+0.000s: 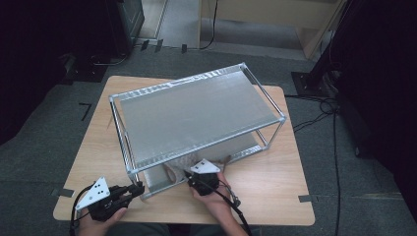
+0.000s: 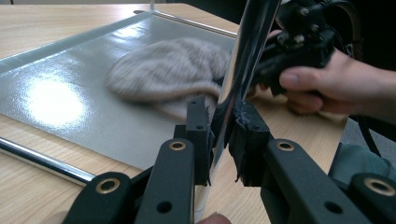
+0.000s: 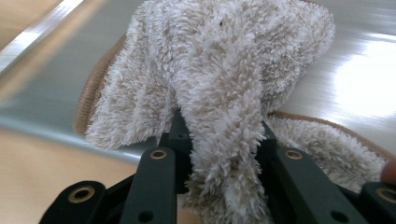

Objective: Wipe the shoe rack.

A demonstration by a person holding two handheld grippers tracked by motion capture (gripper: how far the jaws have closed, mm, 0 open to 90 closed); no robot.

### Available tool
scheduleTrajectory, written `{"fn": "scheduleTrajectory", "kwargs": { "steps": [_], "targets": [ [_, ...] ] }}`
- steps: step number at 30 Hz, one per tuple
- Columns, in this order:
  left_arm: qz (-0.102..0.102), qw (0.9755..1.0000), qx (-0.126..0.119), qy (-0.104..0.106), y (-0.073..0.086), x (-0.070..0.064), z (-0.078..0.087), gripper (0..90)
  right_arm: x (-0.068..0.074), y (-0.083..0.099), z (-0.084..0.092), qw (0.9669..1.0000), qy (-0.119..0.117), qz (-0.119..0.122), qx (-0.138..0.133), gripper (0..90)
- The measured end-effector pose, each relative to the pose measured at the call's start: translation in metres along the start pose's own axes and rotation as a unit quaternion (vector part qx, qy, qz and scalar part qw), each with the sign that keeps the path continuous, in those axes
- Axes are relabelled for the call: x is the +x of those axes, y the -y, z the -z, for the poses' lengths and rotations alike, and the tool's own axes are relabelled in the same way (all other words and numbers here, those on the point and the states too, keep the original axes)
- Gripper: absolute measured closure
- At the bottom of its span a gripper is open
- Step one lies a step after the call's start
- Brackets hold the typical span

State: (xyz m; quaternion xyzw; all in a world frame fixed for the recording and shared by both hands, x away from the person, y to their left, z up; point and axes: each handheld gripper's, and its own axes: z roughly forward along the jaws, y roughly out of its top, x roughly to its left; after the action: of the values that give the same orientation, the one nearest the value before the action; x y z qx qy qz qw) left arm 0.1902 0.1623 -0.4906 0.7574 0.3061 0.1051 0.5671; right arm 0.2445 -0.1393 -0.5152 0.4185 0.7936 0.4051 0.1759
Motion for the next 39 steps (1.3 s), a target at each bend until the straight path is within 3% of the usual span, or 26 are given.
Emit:
{"fn": "scheduleTrajectory", "kwargs": {
  "steps": [6, 7, 11, 12, 13, 15, 18, 19, 20, 22, 24, 25, 26, 30, 33, 34, 35, 36, 38, 39],
  "targets": [
    [-0.001, 1.0000, 0.000, 0.005, 0.000, -0.002, -0.003, 78.4, 0.036, -0.002, -0.006, 0.9974, -0.058, 0.043, -0.006, 69.9],
    [-0.001, 1.0000, 0.000, 0.005, 0.000, -0.002, -0.003, 78.2, 0.039, -0.001, -0.006, 0.9972, -0.054, 0.050, -0.008, 69.6],
    [0.007, 0.9999, 0.001, 0.008, 0.000, -0.002, -0.004, 77.9, 0.032, -0.002, -0.006, 0.9973, -0.062, 0.038, -0.007, 68.8],
    [0.009, 0.9999, 0.000, 0.010, 0.000, -0.002, -0.004, 78.0, 0.023, -0.002, -0.004, 0.9980, -0.052, 0.037, -0.003, 68.8],
    [0.006, 1.0000, 0.001, 0.008, 0.000, -0.003, -0.004, 78.0, 0.023, -0.002, -0.004, 0.9980, -0.052, 0.037, -0.003, 68.8],
    [0.001, 1.0000, 0.003, 0.003, -0.001, -0.003, -0.004, 78.3, 0.006, -0.003, 0.001, 0.9994, -0.020, 0.030, 0.004, 69.2],
    [0.004, 1.0000, 0.004, 0.008, -0.001, -0.002, -0.004, 78.2, -0.022, -0.002, 0.006, 0.9999, 0.014, -0.002, 0.007, 69.5],
    [0.004, 1.0000, 0.004, 0.008, -0.001, -0.002, -0.004, 78.2, -0.022, -0.002, 0.006, 0.9999, 0.014, -0.002, 0.007, 69.5],
    [0.004, 1.0000, 0.004, 0.007, -0.001, -0.003, -0.004, 78.2, -0.045, 0.001, 0.010, 0.9990, 0.037, -0.025, 0.007, 69.6],
    [0.003, 1.0000, 0.005, 0.006, -0.001, -0.003, -0.004, 78.2, -0.067, 0.003, 0.016, 0.9970, 0.059, -0.049, 0.006, 69.8],
    [0.002, 1.0000, 0.005, 0.004, -0.001, -0.003, -0.004, 78.3, -0.088, 0.005, 0.023, 0.9937, 0.088, -0.069, 0.007, 69.9],
    [0.002, 1.0000, 0.005, 0.004, -0.001, -0.003, -0.004, 78.3, -0.088, 0.005, 0.023, 0.9937, 0.088, -0.069, 0.007, 69.9],
    [0.000, 1.0000, 0.005, 0.002, -0.001, -0.004, -0.004, 78.3, -0.107, 0.009, 0.029, 0.9901, 0.106, -0.091, 0.005, 69.9],
    [0.000, 1.0000, 0.005, -0.002, -0.001, -0.004, -0.004, 78.3, -0.138, 0.016, 0.042, 0.9813, 0.149, -0.122, -0.003, 70.0],
    [0.001, 1.0000, 0.004, -0.008, -0.001, -0.003, -0.003, 78.3, -0.161, 0.022, 0.056, 0.9723, 0.182, -0.145, -0.013, 70.0],
    [0.002, 1.0000, 0.004, -0.009, -0.001, -0.003, -0.002, 78.3, -0.167, 0.024, 0.061, 0.9681, 0.196, -0.155, -0.016, 70.1],
    [0.002, 1.0000, 0.004, -0.009, -0.001, -0.003, -0.002, 78.3, -0.167, 0.024, 0.061, 0.9681, 0.196, -0.155, -0.016, 70.1],
    [0.003, 0.9999, 0.003, -0.012, -0.001, -0.002, -0.002, 78.2, -0.179, 0.028, 0.070, 0.9598, 0.218, -0.175, -0.026, 70.3],
    [0.004, 0.9999, 0.003, -0.012, -0.001, -0.002, -0.002, 78.2, -0.186, 0.030, 0.078, 0.9526, 0.230, -0.197, -0.035, 70.5],
    [0.004, 0.9999, 0.003, -0.012, -0.001, -0.002, -0.002, 78.2, -0.186, 0.030, 0.078, 0.9526, 0.230, -0.197, -0.035, 70.5]
  ]
}}
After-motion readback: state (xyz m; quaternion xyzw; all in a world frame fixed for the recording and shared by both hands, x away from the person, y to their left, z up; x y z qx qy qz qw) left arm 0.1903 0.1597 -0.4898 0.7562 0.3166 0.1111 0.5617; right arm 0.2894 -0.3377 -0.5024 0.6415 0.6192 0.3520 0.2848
